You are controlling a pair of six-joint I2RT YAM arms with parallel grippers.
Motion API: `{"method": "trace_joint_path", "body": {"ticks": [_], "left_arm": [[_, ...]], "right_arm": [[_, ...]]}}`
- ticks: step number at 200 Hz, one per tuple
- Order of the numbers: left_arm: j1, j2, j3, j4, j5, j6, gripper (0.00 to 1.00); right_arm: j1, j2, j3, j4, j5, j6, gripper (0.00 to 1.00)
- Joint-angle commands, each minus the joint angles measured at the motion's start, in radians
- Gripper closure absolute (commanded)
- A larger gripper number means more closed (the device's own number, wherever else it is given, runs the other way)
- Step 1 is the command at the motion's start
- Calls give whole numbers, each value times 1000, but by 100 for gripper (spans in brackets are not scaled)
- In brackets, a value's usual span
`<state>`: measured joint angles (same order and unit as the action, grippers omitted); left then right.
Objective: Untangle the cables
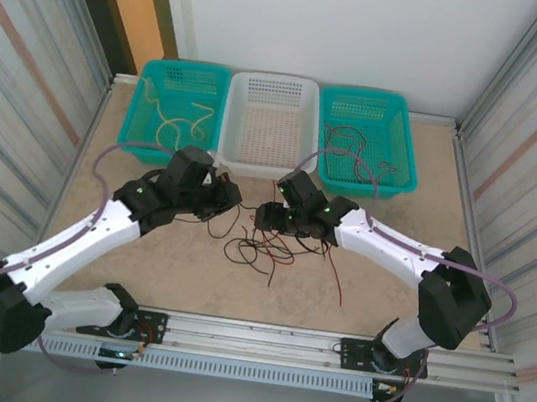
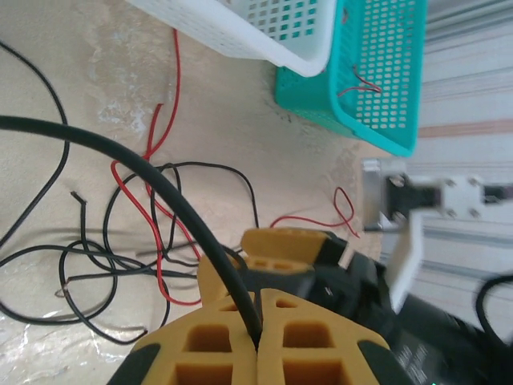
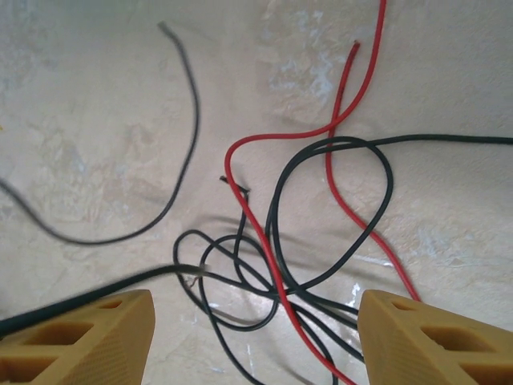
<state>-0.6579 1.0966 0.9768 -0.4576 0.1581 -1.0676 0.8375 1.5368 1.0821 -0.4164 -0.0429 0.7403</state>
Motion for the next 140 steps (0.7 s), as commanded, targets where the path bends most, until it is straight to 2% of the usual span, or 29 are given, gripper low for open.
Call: {"method": "trace_joint_path", "body": {"ticks": [1, 62, 92, 111, 140], "left_arm": [[-5, -63, 77, -81, 20, 78, 100], [-6, -17, 473, -276, 91, 277, 100], [-3, 59, 672, -314, 92, 382, 100], [20, 115, 754, -278, 111, 412, 100], [103, 212, 793, -148, 217, 378, 100]], "right_arm": [[-5, 25, 6, -36, 69, 10, 34], [-38, 49, -95, 28, 48, 77, 37], [-46, 25, -158, 42, 97, 127, 39], [-40, -44, -232, 116, 91, 131, 38], [-5, -144, -300, 150, 132, 116, 38]]}}
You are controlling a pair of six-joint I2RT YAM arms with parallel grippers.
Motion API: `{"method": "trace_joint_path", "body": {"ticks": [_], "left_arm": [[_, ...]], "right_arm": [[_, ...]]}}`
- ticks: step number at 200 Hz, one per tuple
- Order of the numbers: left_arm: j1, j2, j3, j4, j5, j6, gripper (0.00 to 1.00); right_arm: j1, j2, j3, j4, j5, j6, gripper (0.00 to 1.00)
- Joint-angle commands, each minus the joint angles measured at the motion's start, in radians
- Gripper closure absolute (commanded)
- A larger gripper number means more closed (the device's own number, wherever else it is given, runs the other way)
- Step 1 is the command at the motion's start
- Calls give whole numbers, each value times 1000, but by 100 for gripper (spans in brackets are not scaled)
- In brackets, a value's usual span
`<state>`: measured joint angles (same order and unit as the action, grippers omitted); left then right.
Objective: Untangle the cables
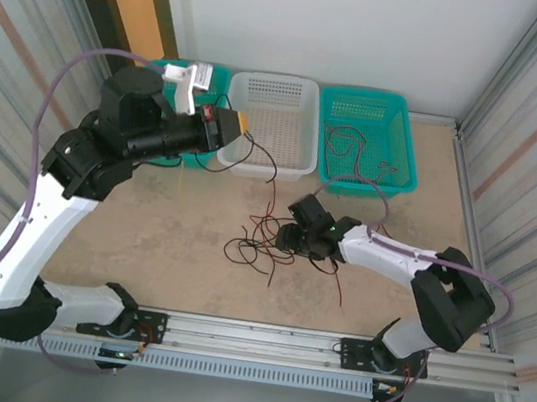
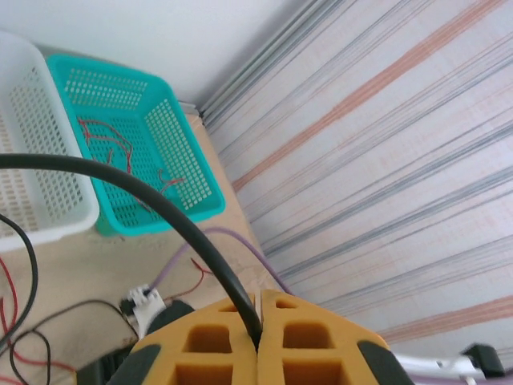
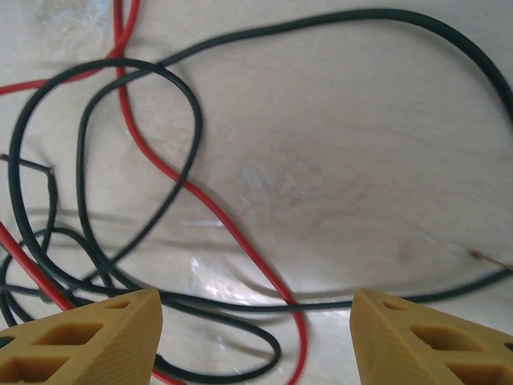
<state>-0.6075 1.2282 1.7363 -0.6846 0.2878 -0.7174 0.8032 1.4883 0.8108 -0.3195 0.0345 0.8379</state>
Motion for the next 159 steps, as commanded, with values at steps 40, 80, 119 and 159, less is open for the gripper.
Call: {"method": "trace_joint_path", "body": {"ticks": [40, 80, 119, 159], "left_arm": [[82, 236, 99, 183, 98, 84, 100], [146, 397, 172, 275, 163, 27, 100], [176, 540, 218, 302, 173, 12, 99], [193, 644, 193, 293, 119, 36, 31]], "right_arm": [[42, -192, -85, 26, 112, 37, 36], [33, -247, -82, -1, 126, 36, 35], [34, -270, -76, -42, 143, 41, 36], [30, -293, -57, -75, 150, 33, 34]]}}
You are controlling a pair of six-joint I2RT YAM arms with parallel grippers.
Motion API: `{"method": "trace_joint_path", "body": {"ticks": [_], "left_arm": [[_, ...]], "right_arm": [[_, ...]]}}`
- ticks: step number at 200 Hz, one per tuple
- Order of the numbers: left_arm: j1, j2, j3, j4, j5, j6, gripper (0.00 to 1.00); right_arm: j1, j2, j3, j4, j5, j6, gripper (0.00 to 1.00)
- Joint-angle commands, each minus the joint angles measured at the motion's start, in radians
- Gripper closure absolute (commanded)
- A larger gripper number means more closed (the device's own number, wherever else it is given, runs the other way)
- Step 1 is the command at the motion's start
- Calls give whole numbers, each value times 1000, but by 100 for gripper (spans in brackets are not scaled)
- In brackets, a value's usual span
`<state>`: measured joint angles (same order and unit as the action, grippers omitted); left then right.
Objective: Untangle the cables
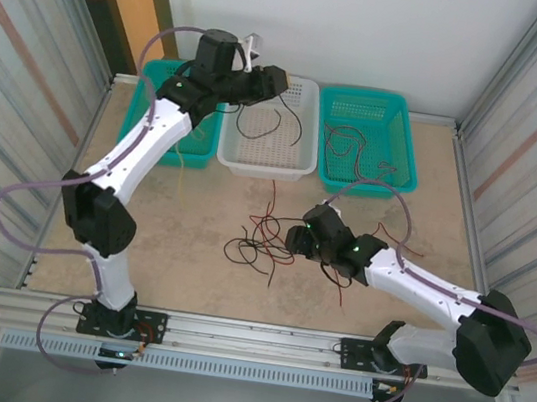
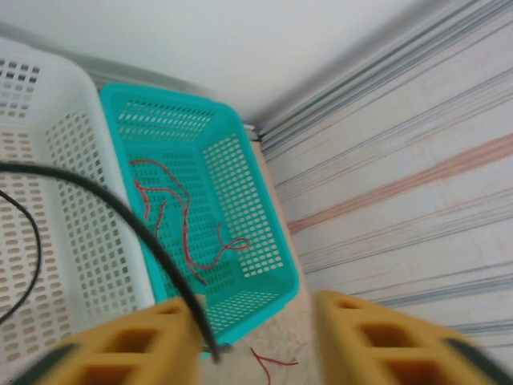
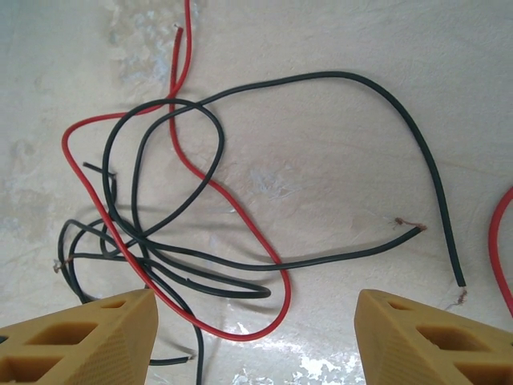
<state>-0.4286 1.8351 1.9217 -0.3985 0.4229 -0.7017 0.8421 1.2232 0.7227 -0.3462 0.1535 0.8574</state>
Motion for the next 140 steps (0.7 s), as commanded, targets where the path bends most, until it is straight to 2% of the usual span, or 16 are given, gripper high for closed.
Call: {"method": "trace_joint_path", "body": {"ticks": [1, 6, 10, 27, 50, 83, 97, 110, 126, 140], "left_arm": [[13, 38, 5, 7, -17, 24, 29], [14, 38, -2, 5, -23, 35, 17], [14, 36, -6, -4, -33, 45, 11], [14, -7, -17, -76, -88, 90, 9], [13, -148, -131, -181, -170, 134, 16], [4, -452, -443, -237, -148, 180, 43], [-27, -630, -619, -230, -184, 165, 46], [-71, -767, -774, -216, -178, 127, 48], [-125, -865, -927, -223, -169, 53, 50], [-172, -893, -1034, -214, -162, -7, 50]], "right_arm": [[-9, -28, 32, -50, 30, 13, 34], [-9, -26, 42, -60, 28, 7, 34], [-11, -20, 52, -67, 25, -1, 33], [-13, 25, 101, -112, -5, -32, 33], [5, 131, 160, -139, -60, -81, 36], [20, 277, 251, -164, -72, -121, 40], [0, 318, 287, -182, -80, -136, 42], [-21, 351, 313, -189, -122, -161, 46], [-23, 375, 331, -195, -162, -205, 49], [-16, 373, 323, -201, -182, -223, 44]]}}
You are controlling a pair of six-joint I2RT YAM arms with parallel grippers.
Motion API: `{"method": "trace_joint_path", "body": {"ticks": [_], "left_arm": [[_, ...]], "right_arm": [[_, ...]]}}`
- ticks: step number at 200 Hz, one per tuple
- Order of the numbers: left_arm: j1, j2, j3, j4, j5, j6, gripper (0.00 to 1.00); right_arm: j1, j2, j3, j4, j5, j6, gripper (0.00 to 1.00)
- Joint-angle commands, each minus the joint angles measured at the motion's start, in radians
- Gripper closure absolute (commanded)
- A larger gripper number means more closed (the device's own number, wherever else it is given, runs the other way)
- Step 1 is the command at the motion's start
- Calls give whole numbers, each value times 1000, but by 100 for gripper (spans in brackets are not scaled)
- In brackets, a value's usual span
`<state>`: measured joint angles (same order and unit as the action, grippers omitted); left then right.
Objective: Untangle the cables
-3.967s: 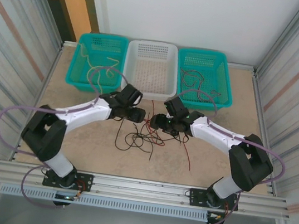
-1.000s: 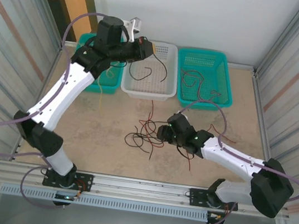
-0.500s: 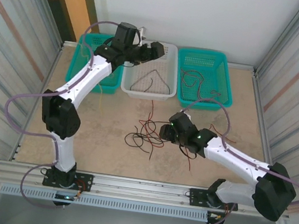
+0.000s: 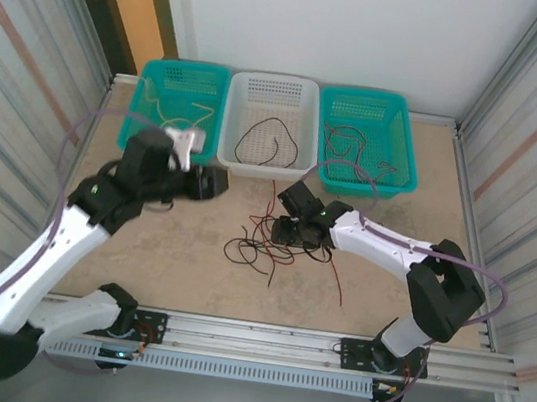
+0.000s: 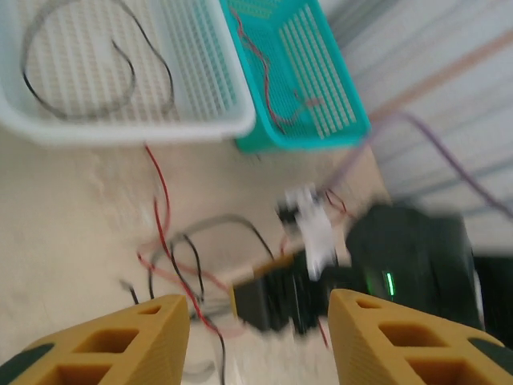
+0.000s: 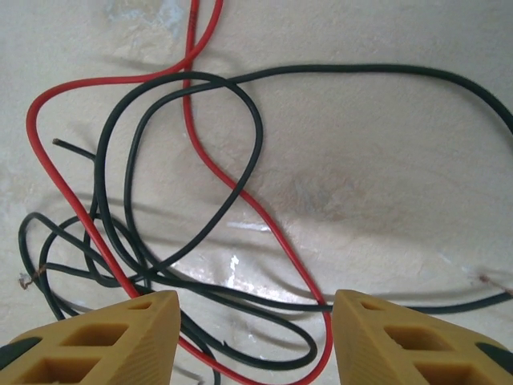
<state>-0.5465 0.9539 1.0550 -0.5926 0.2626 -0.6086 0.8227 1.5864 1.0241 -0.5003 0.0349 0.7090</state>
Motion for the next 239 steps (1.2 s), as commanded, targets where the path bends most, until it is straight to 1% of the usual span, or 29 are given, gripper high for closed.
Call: {"method": "trace_joint_path", "body": {"ticks": [1, 10, 25, 33, 45, 51, 60, 66, 81, 100, 114, 122, 128, 147, 161, 172, 186, 196, 218, 239], "left_arm": [[-57, -13, -173, -20, -3, -104, 50], [-91, -10, -221, -2, -9, -135, 49], [-151, 20, -281, 80, -13, -182, 42], [-176, 49, -294, 123, -7, -201, 40], [-198, 110, -290, 160, -12, -221, 39], [-206, 142, -281, 168, -26, -230, 41], [-216, 189, -271, 170, -49, -249, 49], [-223, 217, -272, 175, -60, -267, 52], [-227, 262, -300, 235, -47, -306, 60], [-228, 262, -363, 344, -35, -357, 60], [-228, 258, -387, 374, -45, -377, 60], [-228, 262, -391, 379, -49, -378, 60], [-228, 269, -392, 386, -48, -378, 60], [-228, 322, -392, 427, -23, -385, 60], [-227, 378, -377, 488, 20, -387, 58], [-227, 422, -356, 517, 43, -389, 55], [-227, 465, -323, 524, 40, -388, 55], [-228, 489, -302, 510, 19, -391, 58], [-223, 522, -263, 457, -38, -385, 58], [-210, 542, -254, 453, -21, -386, 56]], "right_arm": [[4, 9, 21, -47, -65, -75, 44], [8, -4, 5, -46, -76, -78, 41], [14, -25, -24, -41, -102, -80, 39], [16, -26, -33, -46, -110, -82, 39], [18, -13, -35, -66, -97, -83, 42], [17, -3, -35, -74, -91, -84, 43], [16, 14, -32, -77, -88, -88, 45], [15, 23, -28, -75, -88, -95, 46], [13, 42, -14, -70, -88, -114, 48], [16, 63, -4, -62, -95, -138, 49], [24, 84, 7, -74, -81, -152, 48], [26, 91, 11, -86, -70, -157, 49], [28, 91, 14, -91, -62, -158, 52], [45, 71, 28, -115, -43, -154, 76], [84, 34, 43, -135, -13, -156, 92], [118, -3, 60, -153, 17, -158, 100], [161, -55, 85, -185, 60, -153, 100], [184, -99, 103, -204, 86, -148, 100], [237, -209, 142, -230, 132, -157, 100], [265, -305, 192, -267, 179, -173, 100]]}}
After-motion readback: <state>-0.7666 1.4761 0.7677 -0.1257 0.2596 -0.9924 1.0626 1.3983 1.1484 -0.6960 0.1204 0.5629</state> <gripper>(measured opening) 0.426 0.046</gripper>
